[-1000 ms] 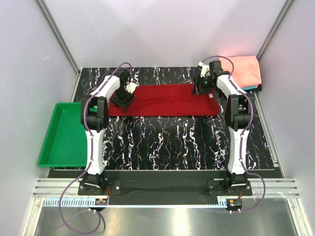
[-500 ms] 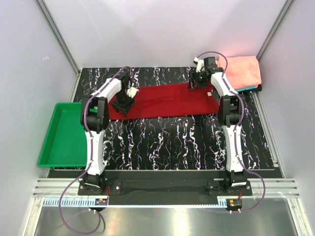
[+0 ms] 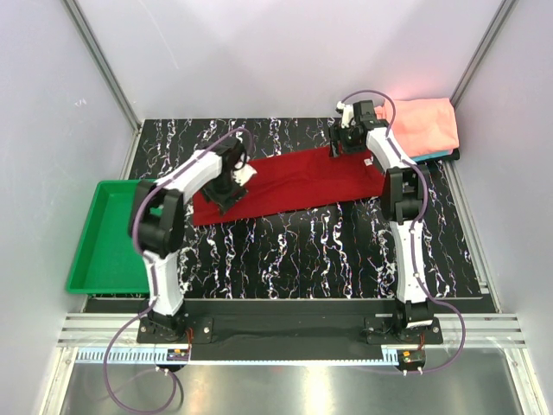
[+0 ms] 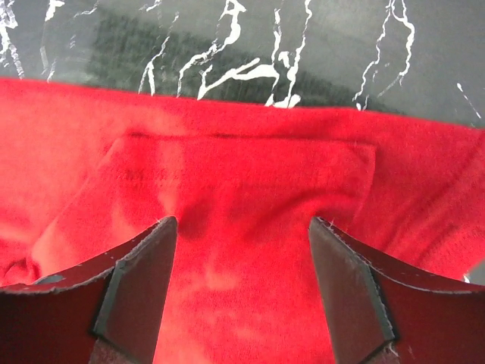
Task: Fold and stack the t-shirts
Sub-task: Fold the tshirt
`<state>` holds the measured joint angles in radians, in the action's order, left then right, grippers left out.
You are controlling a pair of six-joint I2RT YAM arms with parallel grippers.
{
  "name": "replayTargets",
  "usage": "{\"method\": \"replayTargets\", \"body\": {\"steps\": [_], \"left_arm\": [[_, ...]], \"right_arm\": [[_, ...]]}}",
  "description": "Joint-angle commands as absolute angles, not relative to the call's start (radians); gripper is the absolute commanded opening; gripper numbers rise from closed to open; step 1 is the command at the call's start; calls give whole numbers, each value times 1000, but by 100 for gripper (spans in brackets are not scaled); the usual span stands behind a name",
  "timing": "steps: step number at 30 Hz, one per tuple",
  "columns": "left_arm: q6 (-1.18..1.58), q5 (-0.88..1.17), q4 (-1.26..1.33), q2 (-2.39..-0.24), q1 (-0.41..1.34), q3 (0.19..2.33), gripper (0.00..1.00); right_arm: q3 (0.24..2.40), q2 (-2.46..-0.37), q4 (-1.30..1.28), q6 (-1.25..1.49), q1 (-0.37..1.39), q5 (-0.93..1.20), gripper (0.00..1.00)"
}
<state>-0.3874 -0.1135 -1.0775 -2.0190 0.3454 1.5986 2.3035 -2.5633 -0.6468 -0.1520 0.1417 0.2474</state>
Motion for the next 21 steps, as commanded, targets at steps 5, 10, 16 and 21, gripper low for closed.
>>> {"method": "replayTargets", "body": {"steps": [5, 10, 16, 21], "left_arm": [[-561, -293, -908, -1700, 313, 1272, 67], [-632, -268, -847, -1661, 305, 1151, 59], [-675, -245, -795, -1707, 299, 1135, 57], [-689, -230, -773, -1756, 299, 1158, 56]], "right_arm": [[2206, -2352, -626, -198, 155, 219, 78], [2161, -2330, -635, -204, 163, 219, 78], [2138, -2310, -635, -230, 192, 201, 78], [2120, -2301, -630, -245, 207, 184, 78]]}}
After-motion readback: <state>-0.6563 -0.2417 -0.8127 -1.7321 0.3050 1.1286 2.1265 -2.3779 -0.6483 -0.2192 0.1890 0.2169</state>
